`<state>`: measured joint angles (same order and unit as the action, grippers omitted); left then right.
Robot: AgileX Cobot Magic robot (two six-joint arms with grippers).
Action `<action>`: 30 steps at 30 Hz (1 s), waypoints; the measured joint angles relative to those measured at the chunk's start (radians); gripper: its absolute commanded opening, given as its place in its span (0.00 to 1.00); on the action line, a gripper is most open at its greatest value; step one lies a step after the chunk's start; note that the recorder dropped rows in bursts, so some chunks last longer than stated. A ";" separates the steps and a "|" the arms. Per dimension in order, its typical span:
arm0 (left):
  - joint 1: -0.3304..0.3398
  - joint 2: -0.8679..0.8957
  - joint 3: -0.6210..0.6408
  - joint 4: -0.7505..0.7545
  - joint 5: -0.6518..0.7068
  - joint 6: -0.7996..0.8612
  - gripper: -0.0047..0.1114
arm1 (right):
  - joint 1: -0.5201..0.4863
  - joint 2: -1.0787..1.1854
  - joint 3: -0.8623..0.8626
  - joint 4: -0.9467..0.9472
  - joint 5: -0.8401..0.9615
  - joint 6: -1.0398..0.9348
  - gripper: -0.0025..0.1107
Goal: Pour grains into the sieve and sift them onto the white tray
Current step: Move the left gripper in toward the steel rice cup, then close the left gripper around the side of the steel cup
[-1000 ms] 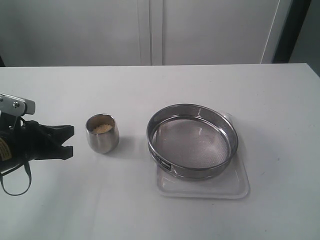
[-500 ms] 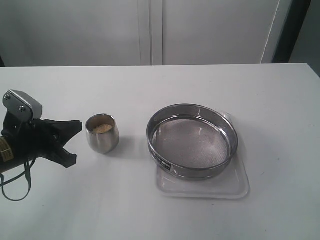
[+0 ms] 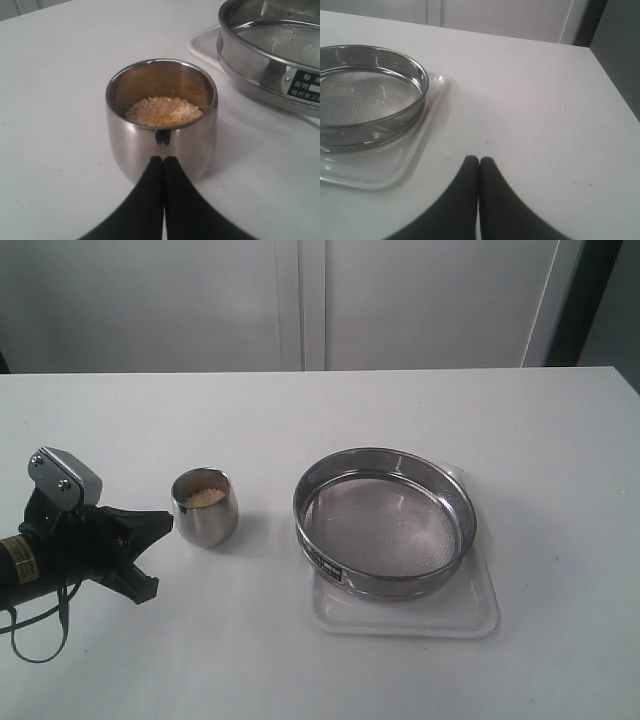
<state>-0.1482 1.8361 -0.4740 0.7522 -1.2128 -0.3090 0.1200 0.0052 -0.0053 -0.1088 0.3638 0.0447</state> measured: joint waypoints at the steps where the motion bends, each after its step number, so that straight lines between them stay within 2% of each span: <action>1: 0.000 0.002 0.000 0.000 0.000 0.000 0.04 | 0.000 0.000 0.000 0.000 0.000 0.000 0.02; 5: 0.000 0.002 0.000 0.000 0.000 0.000 0.04 | 0.000 0.000 0.000 0.000 0.000 0.000 0.02; 8: 0.000 0.002 0.000 0.000 0.000 0.000 0.14 | 0.000 0.000 0.000 0.000 0.000 0.000 0.02; 12: 0.000 0.002 0.000 0.000 0.000 0.000 0.43 | 0.000 0.000 0.000 0.000 0.000 0.000 0.02; 16: 0.000 0.002 0.000 0.000 0.000 0.000 0.80 | 0.000 0.000 0.000 0.000 0.000 0.000 0.02; 18: 0.000 0.002 0.000 -0.006 0.000 0.000 0.94 | 0.000 0.000 0.000 0.000 0.000 0.000 0.02; 30: 0.000 0.002 0.000 -0.029 0.000 0.000 0.95 | 0.000 0.000 0.000 0.000 0.000 0.000 0.02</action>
<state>-0.1482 1.8377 -0.4740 0.7235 -1.2128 -0.3090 0.1200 0.0052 -0.0053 -0.1088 0.3638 0.0447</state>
